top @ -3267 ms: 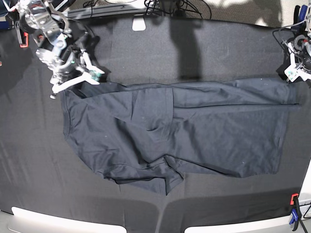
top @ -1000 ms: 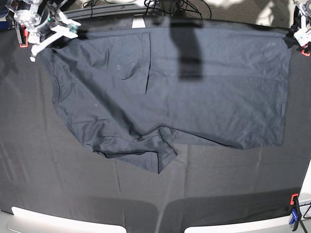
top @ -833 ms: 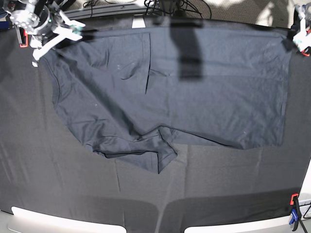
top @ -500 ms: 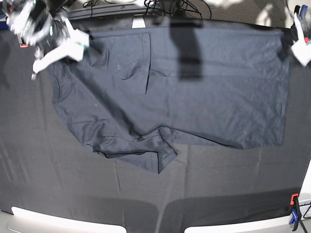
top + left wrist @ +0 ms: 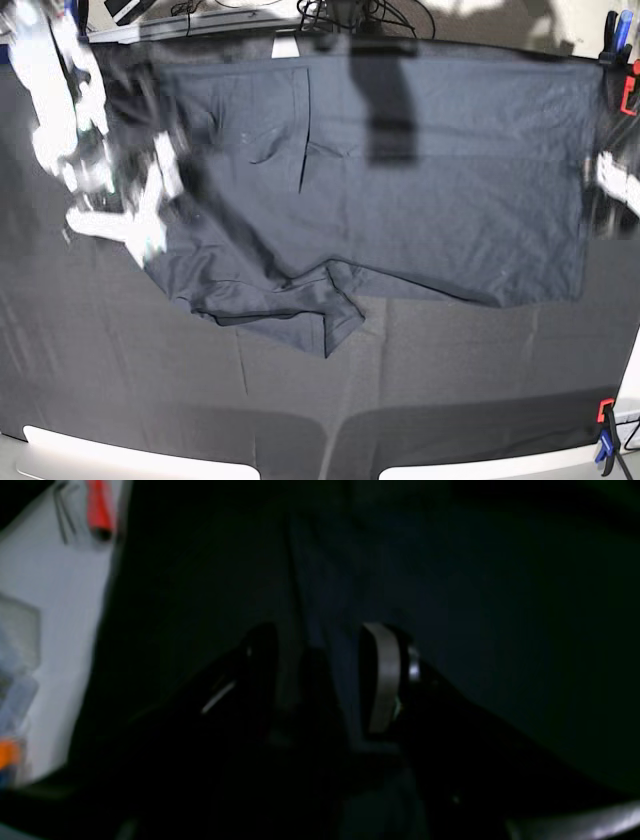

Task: Layout the t-shirt on the table in an organized manner, then fold the t-shirt properly
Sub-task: 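Lower both grippers along the shirt sides toward the hem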

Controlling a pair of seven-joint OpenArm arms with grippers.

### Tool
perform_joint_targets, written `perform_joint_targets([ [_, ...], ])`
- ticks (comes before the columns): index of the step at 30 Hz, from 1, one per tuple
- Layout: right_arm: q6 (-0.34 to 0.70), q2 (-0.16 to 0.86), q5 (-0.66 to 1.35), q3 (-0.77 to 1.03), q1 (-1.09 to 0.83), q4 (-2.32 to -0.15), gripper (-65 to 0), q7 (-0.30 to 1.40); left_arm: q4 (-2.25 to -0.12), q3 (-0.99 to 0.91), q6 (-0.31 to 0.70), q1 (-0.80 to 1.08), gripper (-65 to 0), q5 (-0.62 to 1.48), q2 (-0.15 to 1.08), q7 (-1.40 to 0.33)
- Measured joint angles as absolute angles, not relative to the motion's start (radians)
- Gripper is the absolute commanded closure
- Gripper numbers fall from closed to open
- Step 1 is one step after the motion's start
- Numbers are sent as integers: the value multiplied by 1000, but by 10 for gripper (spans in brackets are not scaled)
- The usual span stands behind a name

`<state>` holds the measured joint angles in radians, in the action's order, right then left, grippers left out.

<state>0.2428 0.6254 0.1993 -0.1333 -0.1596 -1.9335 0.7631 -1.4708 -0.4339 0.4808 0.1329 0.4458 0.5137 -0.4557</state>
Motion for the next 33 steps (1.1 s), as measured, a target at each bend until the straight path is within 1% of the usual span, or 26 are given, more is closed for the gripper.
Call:
perform_joint_targets([
  [3,272,574,229,-134,-89,-1874,-342,772,-1322,-433,481,-18,-246,440,507,-473],
  [6,287,545,245,-133,-47,-1858,-342,789,-1138,-434,477,-160,-246,438,508,-472],
  [8,287,530,246,-134,-35,-1858,-342,789,-1004,-434,493,-250,-246,410,508,-471],
  [10,288,527,247,-135,-36,-1858,-342,791,-872,-434,502,-333,-246,387,508,-469],
  [14,288,529,244,-134,-38,-1858,-342,795,-638,-426,502,-452,-246,340,509,-405],
  [17,288,529,243,-134,-39,-1858,-342,794,-521,-356,501,-509,-246,234,511,-339],
  [18,288,529,244,-134,-39,-1858,-342,794,-499,-325,501,-519,-246,226,510,-312],
  [24,288,529,244,-134,-39,-1858,-342,794,-482,-191,497,-538,-246,231,511,-286],
  [27,288,529,244,-134,-39,-1858,-342,795,-478,-165,430,-541,-246,234,509,-287],
  [32,288,529,244,-134,-39,-1858,-342,805,-463,-165,419,-542,-244,187,478,-277],
  [33,288,529,244,-134,-39,-1858,-342,805,-463,-165,416,-543,-227,186,467,-263],
])
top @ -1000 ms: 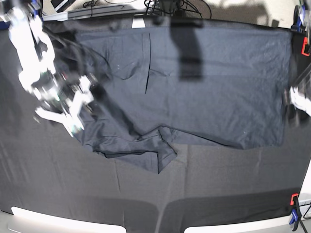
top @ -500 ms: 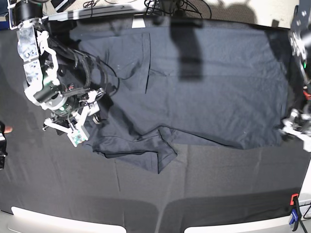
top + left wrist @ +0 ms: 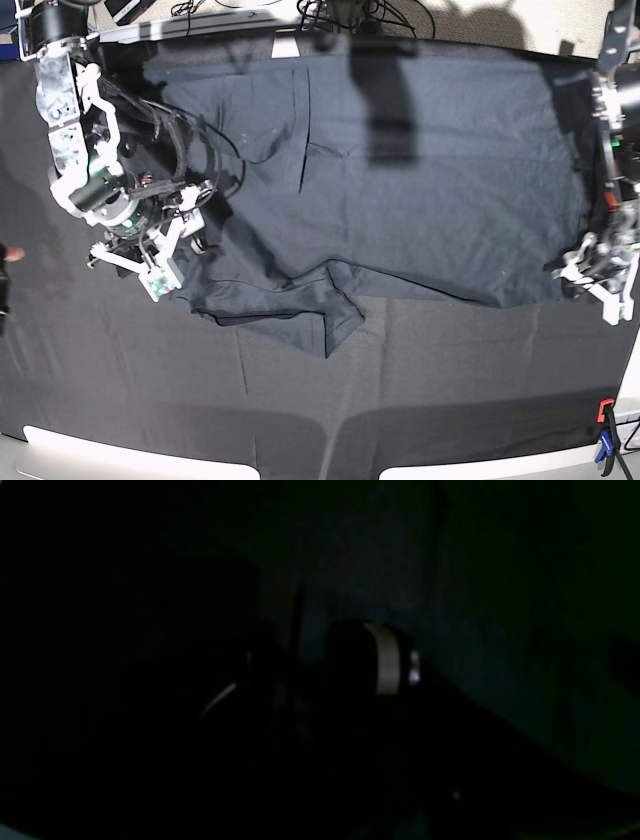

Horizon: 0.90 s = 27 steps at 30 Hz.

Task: Layout the t-shirt on the table in an organized manner, then fold the t-shirt properly
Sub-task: 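Lower both grippers along the shirt sides toward the hem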

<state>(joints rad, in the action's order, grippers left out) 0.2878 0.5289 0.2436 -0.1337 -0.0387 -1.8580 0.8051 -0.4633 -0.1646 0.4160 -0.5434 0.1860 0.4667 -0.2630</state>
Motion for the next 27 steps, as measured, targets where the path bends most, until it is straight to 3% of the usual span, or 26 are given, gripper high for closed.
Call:
perform_joint_targets([
  [2,288,529,243,-134,-38,-1858,-343,805,-463,-168,460,-547,-166,184,453,-270],
  [5,288,529,236,-134,-27,-1858,-343,787,-464,-169,476,-546,-5,190,425,-262],
  [11,299,526,218,-143,115,-1725,-343,712,-463,-169,485,-547,0,196,426,-273],
  [16,395,522,264,-281,354,-1462,-342,720,-462,-169,491,-547,0,196,440,-281],
  [22,560,397,134,-545,600,-1158,-341,708,-462,-169,492,-547,0,197,441,-281],
  [27,576,315,106,-681,715,-967,-340,680,-462,-169,494,-546,0,196,443,-279],
])
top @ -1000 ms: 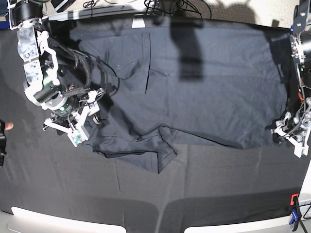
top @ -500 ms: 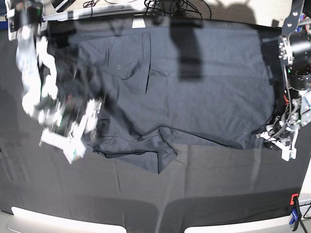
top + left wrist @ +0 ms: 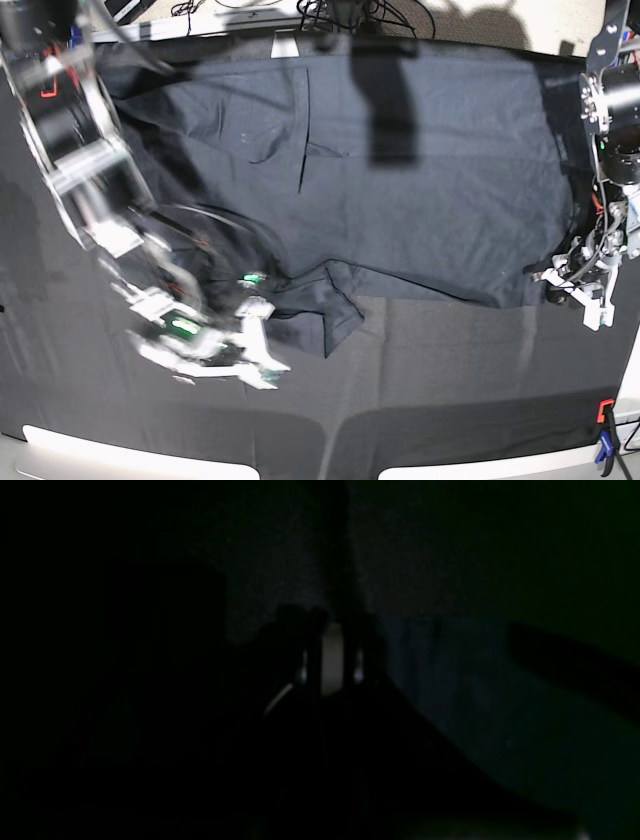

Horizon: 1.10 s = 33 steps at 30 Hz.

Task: Layout the t-shirt on the table in an organized manner, then fold the t-shirt properly
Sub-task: 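Lower both grippers along the shirt sides toward the hem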

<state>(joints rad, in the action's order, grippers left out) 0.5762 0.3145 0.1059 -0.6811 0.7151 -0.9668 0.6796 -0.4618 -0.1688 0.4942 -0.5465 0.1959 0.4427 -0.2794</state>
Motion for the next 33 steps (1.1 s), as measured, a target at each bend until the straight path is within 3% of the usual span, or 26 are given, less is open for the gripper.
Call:
perform_joint_targets([
  [5,576,237,3,-725,768,-786,-334,646,-462,-169,494,-546,0,194,441,-280],
  [11,577,174,-53,-726,773,-636,-251,527,-462,-169,494,-546,0,194,441,-281],
  [22,495,169,-149,-726,772,-620,0,444,-462,-169,494,-546,0,194,441,-280],
  [28,280,168,-213,-726,770,-618,0,366,-462,-169,494,-546,0,194,441,-273],
  [33,253,171,-232,-725,780,-618,0,367,-462,-169,494,-546,0,194,441,-273],
])
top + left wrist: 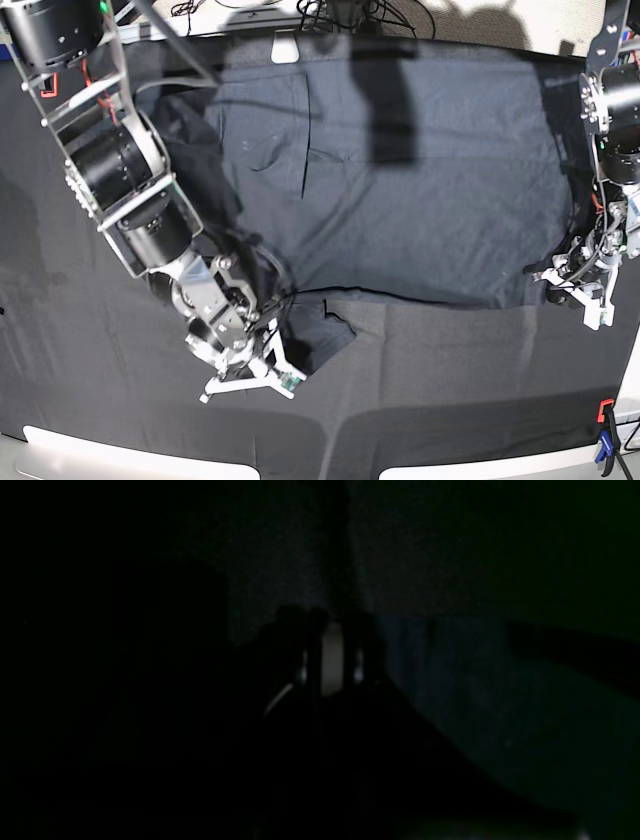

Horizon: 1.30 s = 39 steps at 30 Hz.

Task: Layout the t-shirt on the table in an organized manner, then fold the t-shirt properly
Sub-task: 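Lower both grippers along the shirt sides toward the hem, then lift the hem with both grippers and fold it toward the collar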

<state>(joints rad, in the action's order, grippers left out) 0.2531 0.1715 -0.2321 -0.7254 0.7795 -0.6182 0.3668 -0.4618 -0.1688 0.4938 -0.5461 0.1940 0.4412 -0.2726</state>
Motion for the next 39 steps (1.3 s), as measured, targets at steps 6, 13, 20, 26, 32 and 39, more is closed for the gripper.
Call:
perform_joint_targets([
  [6,189,175,-232,-726,778,-635,0,372,-462,-169,494,-546,0,194,442,-273],
  [13,179,249,-233,-726,749,-878,0,507,-464,-169,494,-539,0,205,442,-267],
  [20,183,464,-213,-731,553,-1278,0,552,-695,-172,481,-366,0,247,447,-263],
  [26,176,620,-220,-728,387,-1496,0,570,-956,-260,412,-190,0,273,438,-297],
  [32,178,702,-250,-647,205,-1678,0,591,-1067,-311,409,-96,0,287,440,-340],
  [39,177,757,-265,-425,-16,-1870,0,622,-1185,-315,407,-1,0,286,440,-348],
])
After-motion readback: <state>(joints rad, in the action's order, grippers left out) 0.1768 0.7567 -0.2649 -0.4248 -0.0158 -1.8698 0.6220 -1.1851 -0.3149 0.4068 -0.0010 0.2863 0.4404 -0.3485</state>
